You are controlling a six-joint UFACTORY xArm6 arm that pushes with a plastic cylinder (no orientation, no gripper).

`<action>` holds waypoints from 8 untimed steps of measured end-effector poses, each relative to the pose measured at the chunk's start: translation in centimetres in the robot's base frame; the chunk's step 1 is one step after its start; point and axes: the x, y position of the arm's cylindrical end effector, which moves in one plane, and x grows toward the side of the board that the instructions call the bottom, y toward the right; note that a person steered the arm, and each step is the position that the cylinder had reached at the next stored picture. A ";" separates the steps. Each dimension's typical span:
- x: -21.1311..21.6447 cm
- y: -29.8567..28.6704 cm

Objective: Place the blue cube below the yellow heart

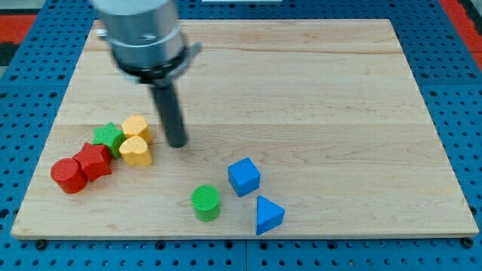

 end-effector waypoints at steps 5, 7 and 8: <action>7.1 10.0; 6.2 3.8; 6.2 0.1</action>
